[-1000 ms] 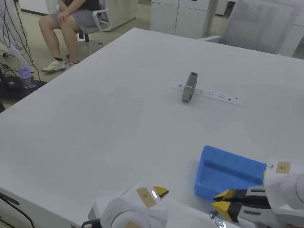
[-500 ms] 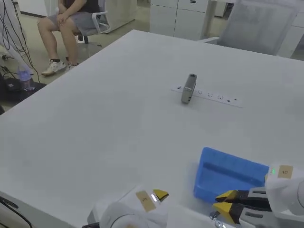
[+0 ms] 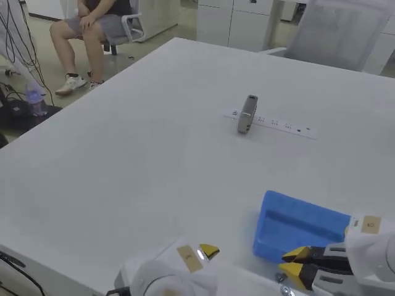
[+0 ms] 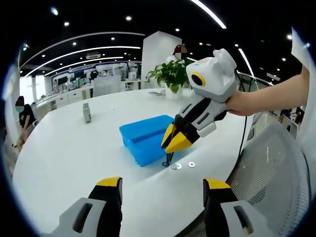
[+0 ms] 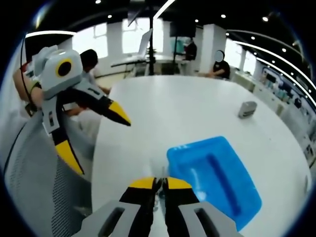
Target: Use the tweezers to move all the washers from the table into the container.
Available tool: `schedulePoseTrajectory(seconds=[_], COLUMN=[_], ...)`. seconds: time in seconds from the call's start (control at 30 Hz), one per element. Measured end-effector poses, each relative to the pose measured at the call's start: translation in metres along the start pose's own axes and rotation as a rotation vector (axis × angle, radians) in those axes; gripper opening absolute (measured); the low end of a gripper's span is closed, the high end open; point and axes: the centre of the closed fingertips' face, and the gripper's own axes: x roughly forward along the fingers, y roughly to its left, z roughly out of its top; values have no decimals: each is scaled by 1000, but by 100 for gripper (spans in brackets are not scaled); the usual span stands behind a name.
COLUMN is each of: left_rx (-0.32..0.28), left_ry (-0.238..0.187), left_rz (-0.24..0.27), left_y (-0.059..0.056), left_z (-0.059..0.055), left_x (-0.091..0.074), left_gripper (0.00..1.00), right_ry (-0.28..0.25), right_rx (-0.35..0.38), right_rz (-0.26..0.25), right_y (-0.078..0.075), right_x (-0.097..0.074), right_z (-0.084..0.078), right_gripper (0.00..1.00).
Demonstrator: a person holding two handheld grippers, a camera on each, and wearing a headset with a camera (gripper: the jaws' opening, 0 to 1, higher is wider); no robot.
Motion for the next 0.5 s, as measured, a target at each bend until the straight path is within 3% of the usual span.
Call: schedulePoseTrajectory(seconds=[0.17,0.27,0.3,0.5], left_rx=[-2,-2,-2,-4], left_ry=[-1,-1,0,0], left_rz=[1,1,0,2], left_y=[0,0,0,1], left_z=[0,0,0,0], left_x=[0,0,0,0], left_gripper=[66,66,66,66], right_ry=[-11,7,-18,-49], right_rx=[10,3,22,130], right_rz=[-11,-9,-4,30], right_y=[-2,-5,-5,-5], right_x=[-3,2,2,2], right_z=[5,-2,1,4], right_gripper=[3,3,3,4])
